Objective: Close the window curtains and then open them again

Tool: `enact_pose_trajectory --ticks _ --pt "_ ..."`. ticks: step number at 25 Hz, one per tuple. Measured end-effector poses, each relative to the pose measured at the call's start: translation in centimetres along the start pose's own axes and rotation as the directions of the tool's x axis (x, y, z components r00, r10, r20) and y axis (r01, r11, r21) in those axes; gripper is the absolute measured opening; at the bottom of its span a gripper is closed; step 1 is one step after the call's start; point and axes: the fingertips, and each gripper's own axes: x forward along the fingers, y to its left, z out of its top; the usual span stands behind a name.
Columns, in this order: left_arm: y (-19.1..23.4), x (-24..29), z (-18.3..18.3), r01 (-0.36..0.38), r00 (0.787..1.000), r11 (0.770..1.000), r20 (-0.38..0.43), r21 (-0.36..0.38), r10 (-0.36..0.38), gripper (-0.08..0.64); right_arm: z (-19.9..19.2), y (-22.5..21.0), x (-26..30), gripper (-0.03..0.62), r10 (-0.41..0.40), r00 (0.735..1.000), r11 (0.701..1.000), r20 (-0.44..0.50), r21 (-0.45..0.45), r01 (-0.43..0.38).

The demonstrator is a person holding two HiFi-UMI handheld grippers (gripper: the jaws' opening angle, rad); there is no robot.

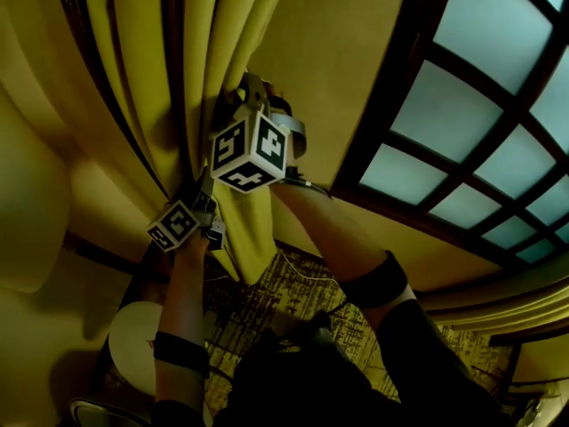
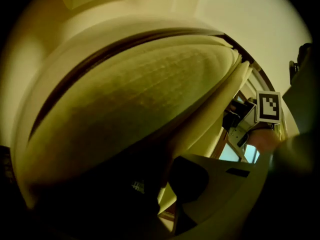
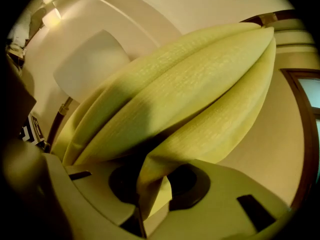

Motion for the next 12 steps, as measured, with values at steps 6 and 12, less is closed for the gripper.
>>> enact_pose_trajectory --ticks 6,12 --pt "1.6 -1.4 1.5 -0.033 0.999 0.999 0.022 0.01 0.033 0.018 1.8 2.1 2.2 0.064 0.037 0.999 0.999 0.038 -0.006 -0.036" --pt "1.7 -1.2 1.1 -0.029 1.0 0.999 0.002 0.024 0.029 0.018 1.1 1.7 1.9 0.066 0.031 0.999 0.999 0.028 0.014 -0.031"
